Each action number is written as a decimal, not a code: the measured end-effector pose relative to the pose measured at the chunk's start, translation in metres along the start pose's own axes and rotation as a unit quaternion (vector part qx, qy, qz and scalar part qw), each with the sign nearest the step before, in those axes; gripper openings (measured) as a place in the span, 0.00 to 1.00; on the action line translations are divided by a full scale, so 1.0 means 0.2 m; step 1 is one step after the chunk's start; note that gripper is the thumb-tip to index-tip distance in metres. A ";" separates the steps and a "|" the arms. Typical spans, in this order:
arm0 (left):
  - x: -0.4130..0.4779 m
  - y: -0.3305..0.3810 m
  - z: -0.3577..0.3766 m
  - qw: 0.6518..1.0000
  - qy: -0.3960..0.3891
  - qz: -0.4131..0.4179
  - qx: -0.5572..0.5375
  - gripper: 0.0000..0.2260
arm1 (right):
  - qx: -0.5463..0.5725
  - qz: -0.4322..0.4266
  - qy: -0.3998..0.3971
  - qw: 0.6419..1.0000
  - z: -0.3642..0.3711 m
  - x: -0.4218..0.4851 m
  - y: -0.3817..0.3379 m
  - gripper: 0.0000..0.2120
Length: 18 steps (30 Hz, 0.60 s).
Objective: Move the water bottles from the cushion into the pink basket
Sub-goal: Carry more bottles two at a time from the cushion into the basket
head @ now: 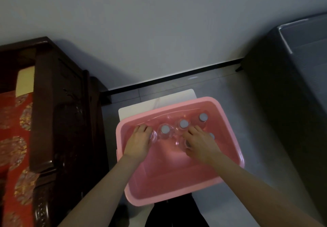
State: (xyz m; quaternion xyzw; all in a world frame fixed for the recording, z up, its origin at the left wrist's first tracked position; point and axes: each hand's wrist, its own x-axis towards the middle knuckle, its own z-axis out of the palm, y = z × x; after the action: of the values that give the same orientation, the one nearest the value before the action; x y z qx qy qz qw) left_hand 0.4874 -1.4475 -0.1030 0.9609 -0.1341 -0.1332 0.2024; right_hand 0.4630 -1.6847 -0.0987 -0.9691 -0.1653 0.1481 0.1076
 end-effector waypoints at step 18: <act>-0.83 -0.02 -1.12 0.915 0.339 -0.194 -0.102 0.19 | 0.140 -0.079 0.216 0.963 -1.00 0.07 -0.65 0.30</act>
State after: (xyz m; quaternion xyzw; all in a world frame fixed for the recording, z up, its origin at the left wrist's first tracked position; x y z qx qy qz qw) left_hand 0.4030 -1.3125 0.1256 0.9297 0.1459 0.1509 0.3028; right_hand 0.5030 -1.5907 0.1173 -0.9373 -0.1917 -0.0526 0.2864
